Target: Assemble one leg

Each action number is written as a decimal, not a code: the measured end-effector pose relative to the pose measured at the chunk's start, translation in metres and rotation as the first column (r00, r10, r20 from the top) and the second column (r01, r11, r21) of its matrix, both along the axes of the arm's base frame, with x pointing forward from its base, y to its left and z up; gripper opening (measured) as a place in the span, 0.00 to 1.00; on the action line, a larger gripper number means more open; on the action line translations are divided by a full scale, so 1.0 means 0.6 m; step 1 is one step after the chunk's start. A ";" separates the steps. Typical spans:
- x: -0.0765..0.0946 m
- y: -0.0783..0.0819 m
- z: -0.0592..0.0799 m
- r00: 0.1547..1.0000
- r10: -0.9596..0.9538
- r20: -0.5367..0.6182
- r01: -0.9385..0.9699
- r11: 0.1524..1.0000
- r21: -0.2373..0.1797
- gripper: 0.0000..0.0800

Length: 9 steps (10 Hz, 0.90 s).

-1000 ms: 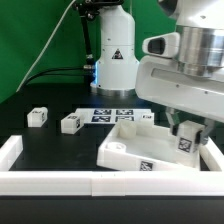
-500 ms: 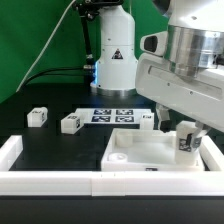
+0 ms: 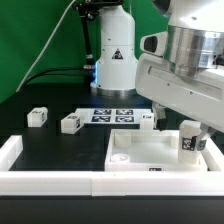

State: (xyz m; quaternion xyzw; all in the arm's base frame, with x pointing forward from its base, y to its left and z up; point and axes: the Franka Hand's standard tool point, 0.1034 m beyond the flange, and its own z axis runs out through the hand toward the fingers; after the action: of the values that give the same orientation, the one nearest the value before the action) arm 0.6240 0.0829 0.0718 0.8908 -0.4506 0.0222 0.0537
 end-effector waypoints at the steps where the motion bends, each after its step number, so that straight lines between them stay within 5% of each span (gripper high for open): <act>1: 0.000 0.000 0.000 1.000 0.000 0.000 0.000 1.000 0.000 0.81; 9: 0.000 0.000 -0.001 1.000 0.000 -0.001 0.000 1.000 0.000 0.81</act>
Offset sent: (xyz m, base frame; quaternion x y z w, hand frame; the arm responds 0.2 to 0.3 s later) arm 0.0000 0.0000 0.0000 0.0000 0.0000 0.0000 1.0000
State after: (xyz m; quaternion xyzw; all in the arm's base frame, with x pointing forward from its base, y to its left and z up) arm 0.6238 0.0828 0.0714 0.8908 -0.4506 0.0220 0.0539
